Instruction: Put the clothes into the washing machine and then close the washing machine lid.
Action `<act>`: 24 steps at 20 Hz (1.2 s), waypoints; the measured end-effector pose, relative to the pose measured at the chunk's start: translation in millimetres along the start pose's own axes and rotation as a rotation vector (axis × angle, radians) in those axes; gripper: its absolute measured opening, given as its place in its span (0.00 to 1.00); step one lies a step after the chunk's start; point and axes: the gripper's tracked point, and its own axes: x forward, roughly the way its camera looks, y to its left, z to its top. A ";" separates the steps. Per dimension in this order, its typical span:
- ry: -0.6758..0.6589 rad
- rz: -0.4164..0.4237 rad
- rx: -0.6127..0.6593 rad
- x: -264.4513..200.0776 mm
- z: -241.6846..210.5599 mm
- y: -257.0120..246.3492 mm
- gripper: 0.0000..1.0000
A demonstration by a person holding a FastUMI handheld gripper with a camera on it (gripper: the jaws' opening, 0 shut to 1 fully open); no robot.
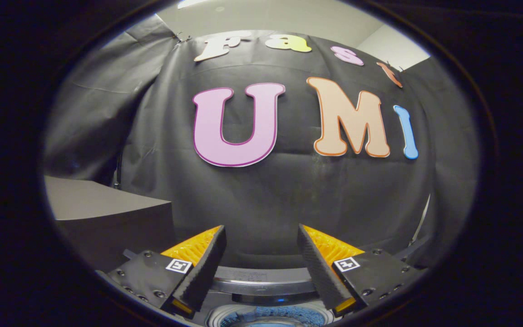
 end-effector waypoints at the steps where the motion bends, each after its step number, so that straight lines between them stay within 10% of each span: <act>1: 0.006 0.006 -0.004 -0.8 -1.8 1.4 0.98; 12: 0.300 -0.040 0.008 -25.6 -93.1 -7.7 0.97; 24: 0.226 -0.024 -0.037 -58.3 -50.4 6.4 0.98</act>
